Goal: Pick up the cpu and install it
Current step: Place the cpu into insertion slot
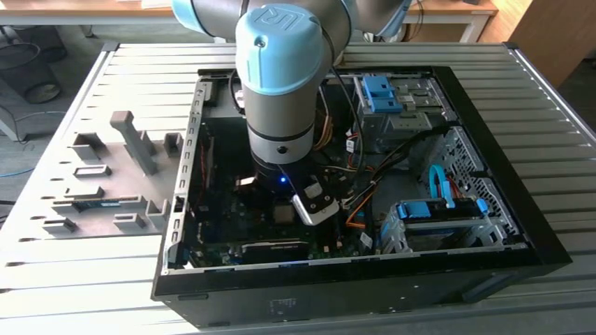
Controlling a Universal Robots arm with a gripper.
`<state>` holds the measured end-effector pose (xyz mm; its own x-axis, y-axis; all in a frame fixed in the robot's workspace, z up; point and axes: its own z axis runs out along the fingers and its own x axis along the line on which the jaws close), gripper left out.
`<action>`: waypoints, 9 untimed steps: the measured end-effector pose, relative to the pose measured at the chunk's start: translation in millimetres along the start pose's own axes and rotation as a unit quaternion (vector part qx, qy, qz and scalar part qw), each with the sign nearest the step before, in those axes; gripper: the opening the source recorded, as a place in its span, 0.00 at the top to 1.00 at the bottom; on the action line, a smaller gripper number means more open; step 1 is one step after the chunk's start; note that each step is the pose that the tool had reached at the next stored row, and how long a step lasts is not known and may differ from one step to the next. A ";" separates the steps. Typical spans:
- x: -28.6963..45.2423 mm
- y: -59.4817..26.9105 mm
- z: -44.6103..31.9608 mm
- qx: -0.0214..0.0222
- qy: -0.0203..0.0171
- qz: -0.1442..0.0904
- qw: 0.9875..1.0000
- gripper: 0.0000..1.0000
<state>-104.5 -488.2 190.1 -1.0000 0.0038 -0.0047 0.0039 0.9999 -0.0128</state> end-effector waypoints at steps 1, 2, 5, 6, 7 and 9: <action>0.0 0.0 0.0 0.000 0.000 0.000 1.000 0.45; 0.0 0.0 0.0 0.000 0.000 0.000 1.000 0.47; 0.0 0.0 -0.1 0.000 0.000 0.000 1.000 0.56; 0.0 0.0 -0.1 0.000 0.000 0.000 1.000 0.56; 0.0 0.0 0.0 0.000 0.000 0.000 1.000 0.56; 0.0 0.0 0.1 0.000 0.000 0.000 1.000 0.56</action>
<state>-104.5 -488.2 190.0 -1.0000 0.0038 -0.0047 0.0039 0.9999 -0.0128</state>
